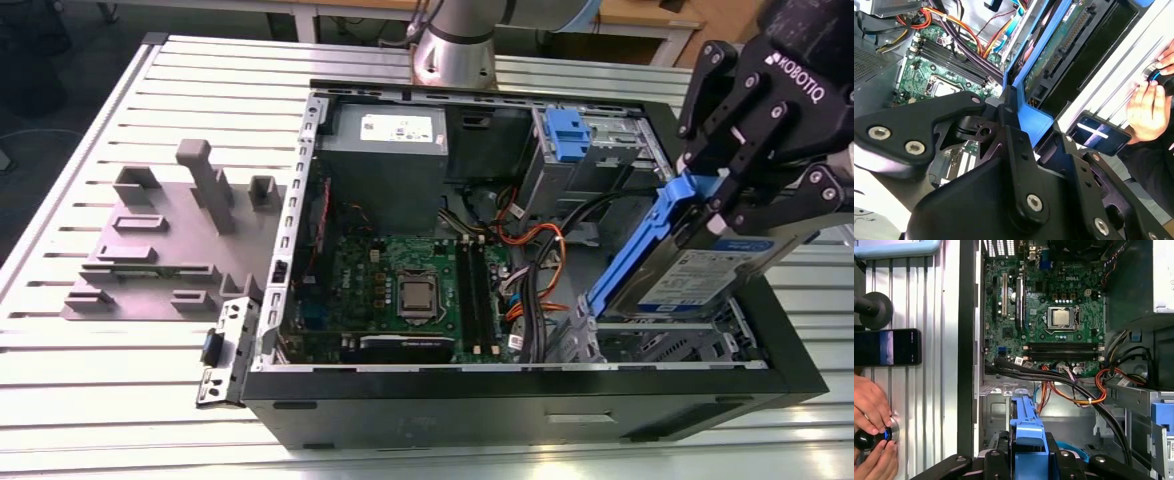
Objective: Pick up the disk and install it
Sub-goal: 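Insert the disk into the insertion slot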
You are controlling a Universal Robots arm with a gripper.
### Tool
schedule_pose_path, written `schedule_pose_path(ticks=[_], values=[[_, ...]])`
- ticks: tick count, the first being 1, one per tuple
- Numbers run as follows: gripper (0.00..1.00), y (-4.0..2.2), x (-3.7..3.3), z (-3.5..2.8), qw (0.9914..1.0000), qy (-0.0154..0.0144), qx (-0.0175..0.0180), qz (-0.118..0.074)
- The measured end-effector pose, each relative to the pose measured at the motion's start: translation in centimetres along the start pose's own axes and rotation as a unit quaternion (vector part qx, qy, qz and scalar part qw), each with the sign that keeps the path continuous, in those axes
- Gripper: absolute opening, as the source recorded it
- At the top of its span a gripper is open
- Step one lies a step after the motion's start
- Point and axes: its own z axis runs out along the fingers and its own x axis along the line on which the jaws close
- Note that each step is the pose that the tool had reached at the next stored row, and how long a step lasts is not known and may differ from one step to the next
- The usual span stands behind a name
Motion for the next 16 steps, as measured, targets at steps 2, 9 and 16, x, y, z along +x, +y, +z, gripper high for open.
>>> schedule_pose_path(ticks=[2, 9, 16], values=[[0.36, -0.01, 0.04, 0.22, 1.0, 0.0001, 0.0, 0.0], [0.36, -0.02, 0.06, 0.28, 1.0, 0.0001, 0.0, 0.0], [0.44, -0.04, 0.04, 0.76, 1.0, 0.0, 0.0013, 0.0]])
